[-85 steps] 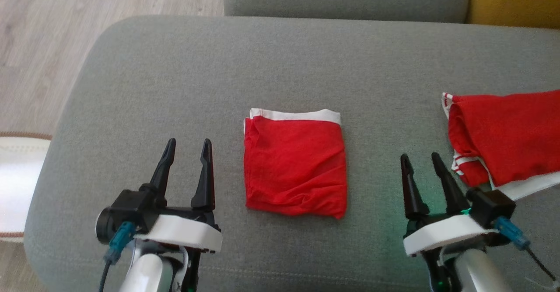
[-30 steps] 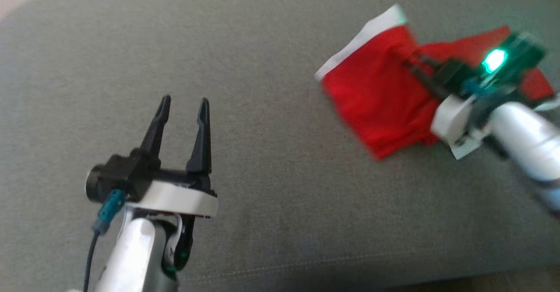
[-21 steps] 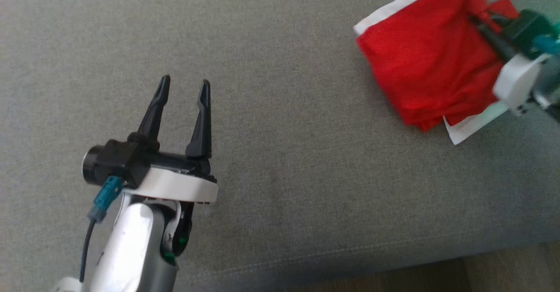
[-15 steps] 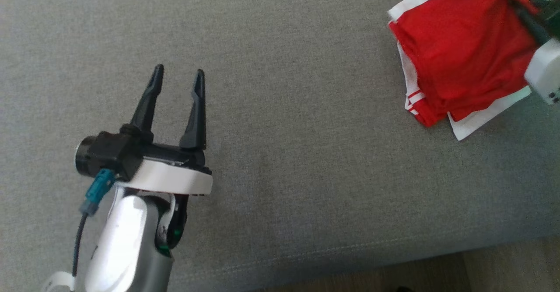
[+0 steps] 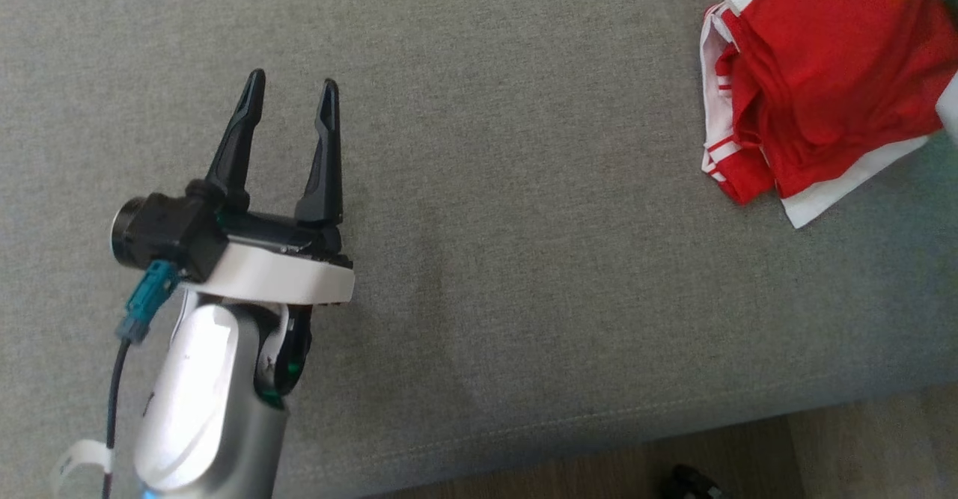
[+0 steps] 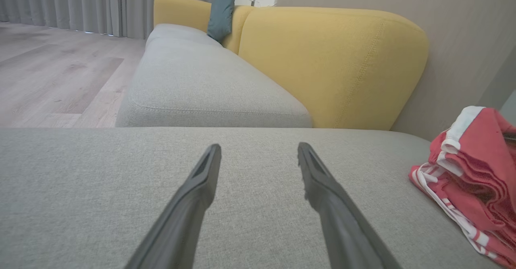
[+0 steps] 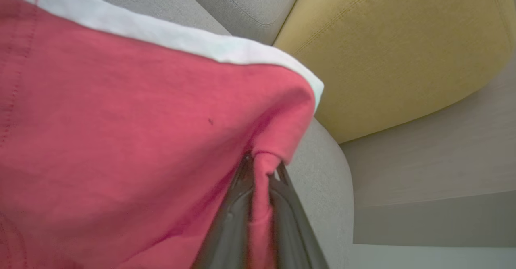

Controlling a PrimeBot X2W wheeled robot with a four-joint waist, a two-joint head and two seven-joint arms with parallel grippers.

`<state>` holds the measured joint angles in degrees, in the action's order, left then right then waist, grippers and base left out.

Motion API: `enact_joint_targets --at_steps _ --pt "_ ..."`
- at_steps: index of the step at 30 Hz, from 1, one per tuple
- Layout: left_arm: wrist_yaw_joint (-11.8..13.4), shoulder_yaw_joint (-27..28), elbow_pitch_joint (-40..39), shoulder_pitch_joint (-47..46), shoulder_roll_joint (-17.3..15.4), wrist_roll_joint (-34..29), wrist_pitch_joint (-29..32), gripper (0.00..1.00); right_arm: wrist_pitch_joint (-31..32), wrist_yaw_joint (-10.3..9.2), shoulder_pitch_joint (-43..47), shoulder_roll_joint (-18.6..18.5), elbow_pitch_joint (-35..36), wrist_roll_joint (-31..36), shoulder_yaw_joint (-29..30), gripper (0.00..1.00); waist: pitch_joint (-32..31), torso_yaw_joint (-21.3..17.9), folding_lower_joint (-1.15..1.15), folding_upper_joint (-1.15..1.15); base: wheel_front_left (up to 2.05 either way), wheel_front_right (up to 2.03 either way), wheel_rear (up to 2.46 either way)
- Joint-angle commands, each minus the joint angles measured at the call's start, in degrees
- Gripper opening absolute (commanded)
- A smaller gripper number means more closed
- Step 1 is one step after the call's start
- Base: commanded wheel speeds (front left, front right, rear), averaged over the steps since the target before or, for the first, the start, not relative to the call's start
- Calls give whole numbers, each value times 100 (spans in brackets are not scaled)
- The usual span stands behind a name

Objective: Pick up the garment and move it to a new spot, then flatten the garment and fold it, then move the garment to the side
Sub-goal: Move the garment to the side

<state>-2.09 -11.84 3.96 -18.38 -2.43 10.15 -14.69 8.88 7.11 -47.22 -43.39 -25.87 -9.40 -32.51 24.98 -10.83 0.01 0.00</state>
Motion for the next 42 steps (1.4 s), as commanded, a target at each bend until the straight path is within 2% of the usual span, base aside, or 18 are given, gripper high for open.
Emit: enact_joint_targets --at_steps 1,3,4,5,6,13,19,23,27,28,37,39,42 --pt "-20 203 -167 -155 -44 -66 -31 100 37 37 135 -120 169 49 135 0 31 19 -1 0 0 0 0" --pt "-40 222 -148 -178 -44 -63 -31 100 98 37 232 -79 251 91 295 0 56 43 -1 0 0 0 0" --pt "-46 235 -142 -181 -44 -59 -31 100 130 37 279 -57 287 107 379 33 66 54 -1 0 0 0 0" --pt "-52 244 -136 -178 -44 -58 -31 100 146 37 322 -26 324 116 484 87 76 63 -1 0 0 0 0" --pt "-58 252 -127 -173 -44 -55 -31 100 177 37 371 16 350 114 604 100 83 73 -1 0 0 0 0" --pt "-65 269 -49 -108 -44 -15 -31 100 552 37 700 302 593 318 1222 100 -33 117 -1 0 0 0 0" --pt "35 267 -57 -28 -44 67 -31 100 399 37 721 697 951 481 1578 100 -393 220 -1 0 0 0 0" --pt "129 276 -80 97 -44 103 -31 100 22 37 711 1223 1158 531 1775 100 -741 349 -1 0 0 0 0" --pt "216 304 -117 255 -44 104 -31 100 -469 37 863 1927 1345 527 1911 100 -1117 542 -1 0 0 0 0" --pt "216 304 -117 255 -44 104 -31 100 -469 37 863 1927 1345 527 1911 100 -1117 542 -1 0 0 0 0" --pt "397 363 -209 745 -44 65 -31 100 -1541 37 1870 3659 1467 657 2283 100 -1866 1059 -1 0 0 0 0" --pt "437 364 -207 874 -44 64 -31 100 -1736 37 2194 3900 1394 669 2432 100 -1996 1151 -1 0 0 0 0" --pt "505 361 -194 1089 -44 45 -31 100 -2029 37 2688 4038 1298 673 2630 100 -2171 1248 -1 0 0 0 0"
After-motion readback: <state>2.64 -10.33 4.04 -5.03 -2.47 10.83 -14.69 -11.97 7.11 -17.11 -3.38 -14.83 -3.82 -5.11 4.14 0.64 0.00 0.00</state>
